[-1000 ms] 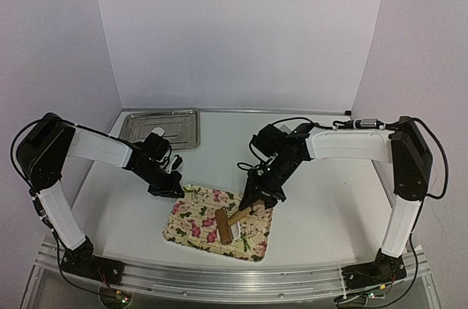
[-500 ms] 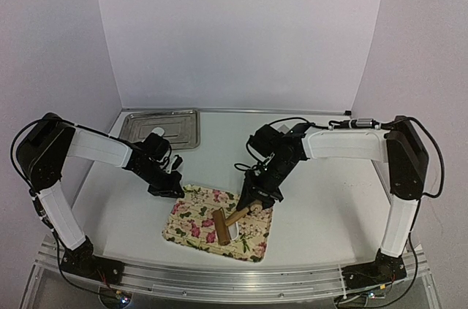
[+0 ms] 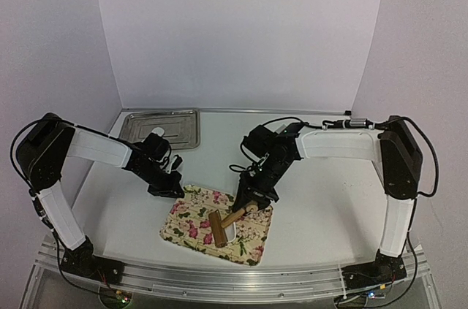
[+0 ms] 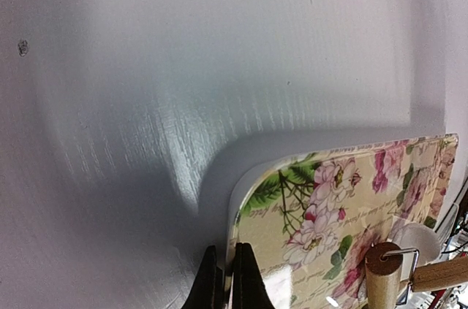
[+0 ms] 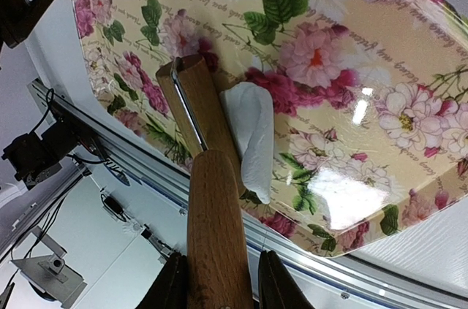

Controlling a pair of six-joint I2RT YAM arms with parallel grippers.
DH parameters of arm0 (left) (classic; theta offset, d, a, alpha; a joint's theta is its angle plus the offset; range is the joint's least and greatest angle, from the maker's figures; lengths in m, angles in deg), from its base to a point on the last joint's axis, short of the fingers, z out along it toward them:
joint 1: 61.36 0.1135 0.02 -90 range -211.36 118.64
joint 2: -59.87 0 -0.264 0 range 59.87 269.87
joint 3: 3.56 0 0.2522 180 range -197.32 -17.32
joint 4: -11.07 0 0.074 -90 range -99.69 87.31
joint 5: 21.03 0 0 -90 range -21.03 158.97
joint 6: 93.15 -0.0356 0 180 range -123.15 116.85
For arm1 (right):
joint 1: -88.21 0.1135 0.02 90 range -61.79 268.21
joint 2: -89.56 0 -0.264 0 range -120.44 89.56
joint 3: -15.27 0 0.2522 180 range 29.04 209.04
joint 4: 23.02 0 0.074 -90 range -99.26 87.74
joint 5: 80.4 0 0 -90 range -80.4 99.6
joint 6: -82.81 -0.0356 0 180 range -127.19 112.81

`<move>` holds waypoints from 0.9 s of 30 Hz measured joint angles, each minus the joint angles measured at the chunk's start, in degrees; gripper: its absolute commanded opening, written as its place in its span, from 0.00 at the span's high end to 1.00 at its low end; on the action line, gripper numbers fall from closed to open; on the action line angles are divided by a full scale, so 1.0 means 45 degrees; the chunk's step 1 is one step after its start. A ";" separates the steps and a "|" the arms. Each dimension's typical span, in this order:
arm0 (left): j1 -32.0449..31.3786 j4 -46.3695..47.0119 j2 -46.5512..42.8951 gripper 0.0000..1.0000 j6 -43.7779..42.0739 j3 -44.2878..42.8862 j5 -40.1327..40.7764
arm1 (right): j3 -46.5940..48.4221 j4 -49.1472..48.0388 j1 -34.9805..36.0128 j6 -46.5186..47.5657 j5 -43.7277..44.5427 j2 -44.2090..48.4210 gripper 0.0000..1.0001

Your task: Roll out the dumpling wrappers from the dough

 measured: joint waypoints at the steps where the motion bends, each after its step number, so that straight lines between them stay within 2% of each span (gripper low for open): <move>1: 0.0000 0.0012 -0.0002 1.00 0.0033 0.0004 0.0001 | 0.0067 0.0047 0.0020 0.0017 0.0005 -0.0034 1.00; 9: -0.0028 -0.0010 -0.0074 1.00 0.0416 0.0029 0.0257 | 0.1117 0.0775 0.0401 0.0331 0.0337 -0.0504 1.00; 15: -0.0128 -0.0099 -0.0251 1.00 0.0325 0.0127 0.0759 | 0.1173 0.0952 0.0674 0.0280 0.1022 -0.0134 1.00; 21: -0.0226 -0.0224 -0.0589 1.00 0.0305 0.0436 0.1043 | -0.0399 0.0153 0.0215 0.0238 0.0997 0.0869 1.00; 27: -0.0277 -0.0201 -0.0760 1.00 0.0354 0.0641 0.1045 | -0.2079 -0.0037 -0.1031 0.0623 0.0667 0.1991 1.00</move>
